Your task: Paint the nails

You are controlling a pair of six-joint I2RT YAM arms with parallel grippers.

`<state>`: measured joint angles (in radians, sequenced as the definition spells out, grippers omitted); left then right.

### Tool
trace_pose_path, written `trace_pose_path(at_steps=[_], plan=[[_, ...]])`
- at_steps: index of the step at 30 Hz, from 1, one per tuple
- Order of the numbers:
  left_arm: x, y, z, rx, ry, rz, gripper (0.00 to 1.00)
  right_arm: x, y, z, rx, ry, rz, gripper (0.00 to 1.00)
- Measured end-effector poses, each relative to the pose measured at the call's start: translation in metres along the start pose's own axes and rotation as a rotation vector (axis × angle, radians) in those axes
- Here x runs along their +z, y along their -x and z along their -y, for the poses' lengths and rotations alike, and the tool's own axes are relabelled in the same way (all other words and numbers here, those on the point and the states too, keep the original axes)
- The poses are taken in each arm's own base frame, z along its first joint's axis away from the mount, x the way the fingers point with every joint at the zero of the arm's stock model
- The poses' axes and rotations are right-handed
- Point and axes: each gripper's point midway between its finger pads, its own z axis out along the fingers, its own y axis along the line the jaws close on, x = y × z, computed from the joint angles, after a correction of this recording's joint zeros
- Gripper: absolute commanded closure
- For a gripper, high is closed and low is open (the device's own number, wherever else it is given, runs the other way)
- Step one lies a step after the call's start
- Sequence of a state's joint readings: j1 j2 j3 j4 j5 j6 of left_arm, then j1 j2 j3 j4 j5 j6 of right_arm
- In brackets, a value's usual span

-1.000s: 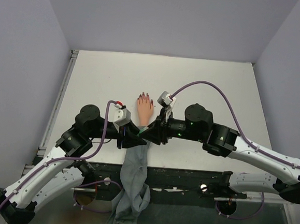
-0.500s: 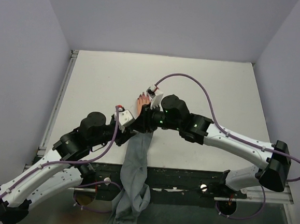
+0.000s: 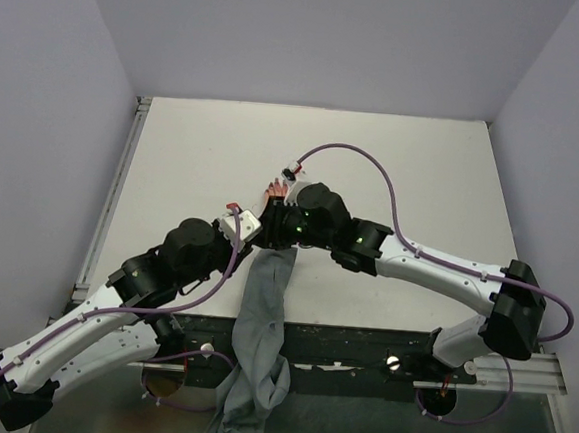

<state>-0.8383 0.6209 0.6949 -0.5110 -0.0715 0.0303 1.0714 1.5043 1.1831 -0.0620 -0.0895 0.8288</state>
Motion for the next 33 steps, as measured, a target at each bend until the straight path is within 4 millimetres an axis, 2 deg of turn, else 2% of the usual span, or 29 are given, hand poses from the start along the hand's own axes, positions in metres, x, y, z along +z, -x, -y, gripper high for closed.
trace_pose_path(at_steps=[3,5,11,14,19,22,26,33], plan=[[0.001,0.003,0.0,-0.002,0.001,0.014,1.0,-0.002,0.003,-0.001,0.0,-0.005,0.016,0.48],[0.001,0.012,0.001,-0.005,-0.005,0.046,1.0,-0.007,0.005,-0.003,-0.004,-0.006,0.029,0.39],[0.0,0.038,0.007,-0.041,-0.06,0.144,1.0,-0.038,0.019,-0.011,-0.02,-0.014,0.103,0.27],[-0.001,0.047,0.004,-0.07,-0.066,0.177,1.0,-0.056,0.03,-0.018,-0.027,-0.012,0.149,0.27],[-0.002,0.053,0.003,-0.117,-0.096,0.203,1.0,-0.084,0.04,-0.017,-0.043,-0.028,0.211,0.23],[-0.003,0.057,0.009,-0.132,-0.149,0.22,1.0,-0.099,0.045,-0.019,-0.091,-0.018,0.239,0.28],[-0.011,0.068,0.032,-0.13,-0.303,0.262,1.0,-0.108,0.047,-0.025,-0.18,0.01,0.24,0.32],[-0.037,0.085,0.085,-0.116,-0.666,0.315,1.0,-0.115,0.031,-0.046,-0.325,0.129,0.138,0.38]])
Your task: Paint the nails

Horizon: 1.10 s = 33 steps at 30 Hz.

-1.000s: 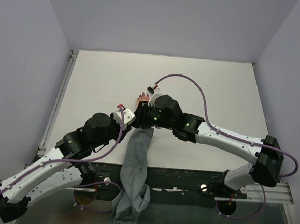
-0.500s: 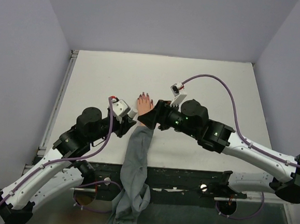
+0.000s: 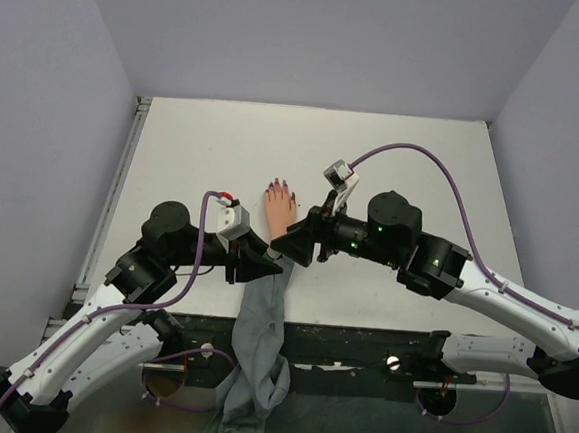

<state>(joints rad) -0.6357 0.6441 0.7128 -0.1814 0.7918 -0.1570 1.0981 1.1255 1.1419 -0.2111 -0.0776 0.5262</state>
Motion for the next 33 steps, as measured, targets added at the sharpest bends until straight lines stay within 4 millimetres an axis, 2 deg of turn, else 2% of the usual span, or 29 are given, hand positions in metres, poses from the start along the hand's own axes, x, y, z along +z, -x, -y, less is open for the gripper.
trace_pose_path(at_steps=[3,12,16,20,23,33], plan=[[0.002,0.002,0.014,-0.016,-0.093,0.0,1.0,-0.004,0.0,-0.011,-0.036,0.061,-0.017,0.43],[0.002,0.004,0.025,-0.037,-0.166,0.0,1.0,-0.011,-0.008,-0.032,-0.088,0.189,-0.07,0.55],[0.002,0.004,0.025,-0.04,-0.164,0.001,1.0,-0.012,-0.01,-0.036,-0.097,0.214,-0.082,0.67],[0.002,0.005,0.025,-0.04,-0.164,0.004,1.0,-0.012,-0.011,-0.037,-0.105,0.222,-0.086,0.88],[0.002,0.005,0.024,-0.04,-0.163,0.004,1.0,-0.012,-0.012,-0.036,-0.106,0.221,-0.088,0.98],[0.002,0.005,0.025,-0.039,-0.163,0.004,1.0,-0.01,-0.013,-0.034,-0.113,0.217,-0.091,0.99]])
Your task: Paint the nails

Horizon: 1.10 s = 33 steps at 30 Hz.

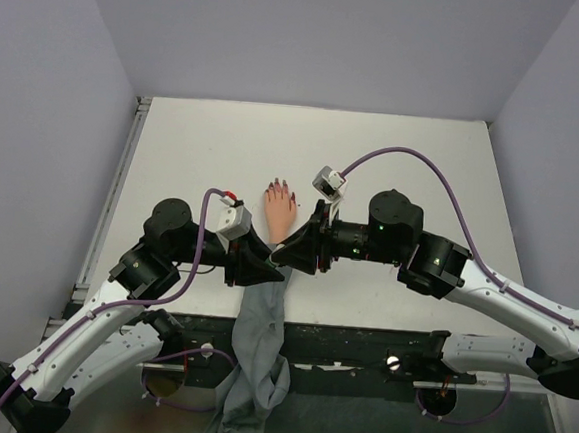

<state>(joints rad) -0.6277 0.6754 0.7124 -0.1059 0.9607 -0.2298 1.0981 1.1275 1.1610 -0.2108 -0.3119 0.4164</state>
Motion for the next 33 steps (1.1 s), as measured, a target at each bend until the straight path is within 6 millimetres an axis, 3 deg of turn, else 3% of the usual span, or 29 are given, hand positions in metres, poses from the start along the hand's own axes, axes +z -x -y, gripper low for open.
trace_pose_path(at_steps=[22,33], plan=[[-0.001,0.002,0.0,0.008,0.01,0.007,1.0,0.0,0.002,0.0,-0.006,-0.001,0.01,0.99],[-0.013,0.005,-0.026,0.053,0.222,0.035,1.0,0.016,0.01,0.015,0.029,-0.053,0.069,0.99]])
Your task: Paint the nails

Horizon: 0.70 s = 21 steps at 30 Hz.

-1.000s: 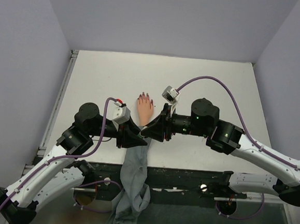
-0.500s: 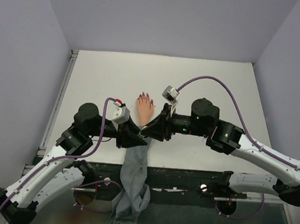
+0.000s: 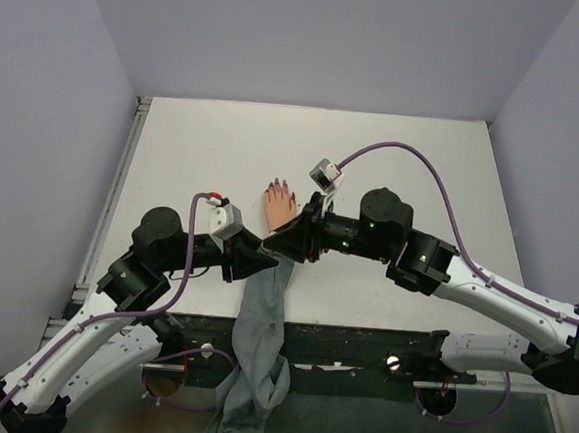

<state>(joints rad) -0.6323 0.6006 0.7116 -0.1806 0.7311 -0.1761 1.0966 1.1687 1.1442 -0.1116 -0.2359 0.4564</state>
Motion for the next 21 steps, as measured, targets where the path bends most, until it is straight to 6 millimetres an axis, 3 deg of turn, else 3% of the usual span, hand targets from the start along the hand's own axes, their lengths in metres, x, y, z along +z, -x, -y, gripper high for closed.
trace_pose_path(at_steps=[9,21], plan=[[-0.011,-0.036,-0.05,0.053,0.341,-0.138,1.0,0.036,-0.018,0.047,0.149,-0.179,-0.006,0.99],[-0.048,-0.084,-0.103,0.101,0.728,-0.386,1.0,0.09,-0.051,0.096,0.452,-0.328,0.022,0.99]])
